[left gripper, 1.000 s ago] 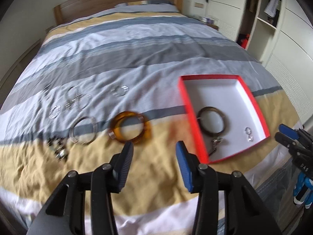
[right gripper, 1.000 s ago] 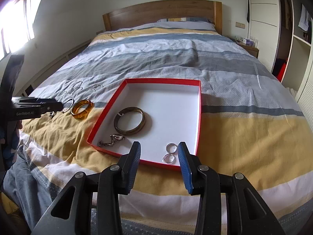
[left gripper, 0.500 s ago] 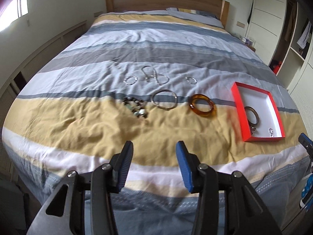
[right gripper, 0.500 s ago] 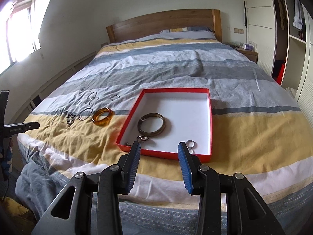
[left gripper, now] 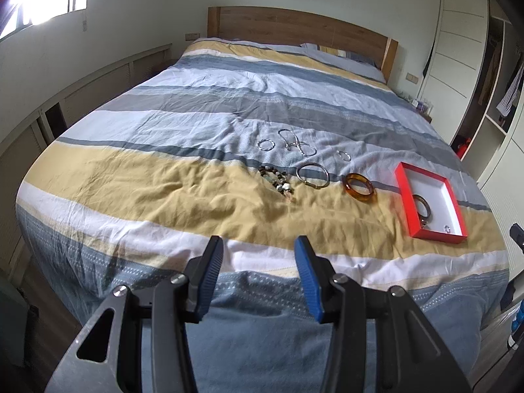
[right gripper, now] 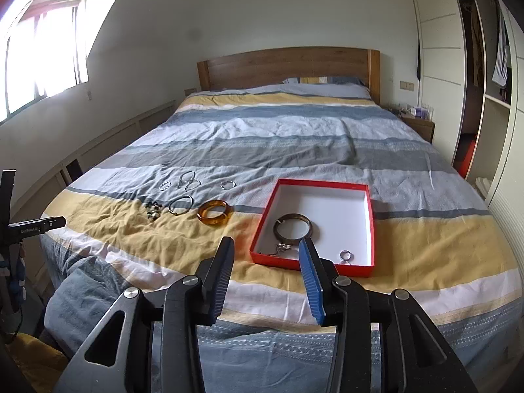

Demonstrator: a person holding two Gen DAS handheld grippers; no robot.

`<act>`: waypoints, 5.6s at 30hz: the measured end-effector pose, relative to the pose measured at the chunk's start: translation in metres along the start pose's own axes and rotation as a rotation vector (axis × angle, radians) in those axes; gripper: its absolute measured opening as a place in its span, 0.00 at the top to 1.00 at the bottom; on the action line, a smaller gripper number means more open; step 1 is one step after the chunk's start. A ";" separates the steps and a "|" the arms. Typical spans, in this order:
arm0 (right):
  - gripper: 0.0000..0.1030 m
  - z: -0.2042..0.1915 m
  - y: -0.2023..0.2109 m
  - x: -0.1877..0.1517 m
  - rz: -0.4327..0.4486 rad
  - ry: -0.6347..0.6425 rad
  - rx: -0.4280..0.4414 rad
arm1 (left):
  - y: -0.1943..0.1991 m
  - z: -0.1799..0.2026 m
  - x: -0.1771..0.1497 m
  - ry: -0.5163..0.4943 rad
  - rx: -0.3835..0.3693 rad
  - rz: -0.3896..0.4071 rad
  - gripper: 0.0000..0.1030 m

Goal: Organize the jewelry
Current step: 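Withdraw both open tools from the red box, then move both open tools toward the jewelry lying on the duvet, then grasp the twisted silver ring with the left tool while the right tool grasps the thin silver bangle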

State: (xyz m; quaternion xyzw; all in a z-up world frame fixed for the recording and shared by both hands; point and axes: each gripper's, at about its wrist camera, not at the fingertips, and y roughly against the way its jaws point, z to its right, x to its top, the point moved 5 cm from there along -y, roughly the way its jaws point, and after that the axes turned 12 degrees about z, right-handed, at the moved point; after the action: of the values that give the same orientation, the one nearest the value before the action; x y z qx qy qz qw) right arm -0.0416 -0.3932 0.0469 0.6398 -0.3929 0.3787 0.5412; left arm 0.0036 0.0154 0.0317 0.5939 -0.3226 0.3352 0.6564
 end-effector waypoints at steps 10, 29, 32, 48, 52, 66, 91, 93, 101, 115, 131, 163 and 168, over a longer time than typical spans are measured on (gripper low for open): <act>0.52 -0.040 0.028 0.005 0.034 0.020 -0.021 | 0.024 -0.056 -0.015 0.077 0.014 0.035 0.58; 0.52 -0.086 0.019 0.020 -0.002 0.061 -0.013 | 0.032 -0.136 -0.048 0.176 0.055 0.049 0.58; 0.52 -0.092 0.004 0.016 -0.034 0.063 -0.006 | 0.023 -0.138 -0.048 0.167 0.055 0.043 0.58; 0.53 -0.114 -0.079 -0.018 -0.197 0.051 0.044 | -0.060 -0.114 -0.054 0.122 -0.019 -0.103 0.58; 0.54 -0.117 -0.097 -0.027 -0.227 0.043 0.055 | -0.077 -0.109 -0.051 0.102 -0.029 -0.122 0.58; 0.59 -0.149 -0.164 -0.043 -0.301 0.051 0.145 | -0.135 -0.107 -0.026 0.076 -0.050 -0.137 0.58; 0.63 -0.198 -0.285 -0.061 -0.356 -0.045 0.294 | -0.260 -0.077 0.051 0.000 -0.152 -0.126 0.58; 0.63 -0.197 -0.294 -0.063 -0.360 -0.059 0.289 | -0.274 -0.070 0.058 -0.006 -0.171 -0.127 0.58; 0.63 -0.197 -0.324 -0.070 -0.370 -0.092 0.281 | -0.323 -0.039 0.081 -0.018 -0.247 -0.139 0.59; 0.64 -0.190 -0.344 -0.074 -0.356 -0.146 0.294 | -0.379 -0.013 0.073 -0.063 -0.240 -0.194 0.69; 0.64 -0.187 -0.370 -0.063 -0.345 -0.232 0.315 | -0.392 -0.012 0.065 -0.123 -0.186 -0.185 0.89; 0.97 -0.234 -0.358 -0.022 -0.260 0.115 0.222 | -0.344 -0.011 0.104 -0.099 -0.147 -0.070 0.98; 0.97 -0.237 -0.322 0.002 -0.200 0.143 0.224 | -0.305 -0.011 0.119 -0.122 -0.132 -0.034 0.98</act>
State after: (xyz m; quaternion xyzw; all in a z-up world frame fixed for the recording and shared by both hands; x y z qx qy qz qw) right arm 0.2392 -0.1242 -0.0486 0.7034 -0.2429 0.4089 0.5283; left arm 0.3226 0.0122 -0.0440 0.5740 -0.3733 0.2653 0.6788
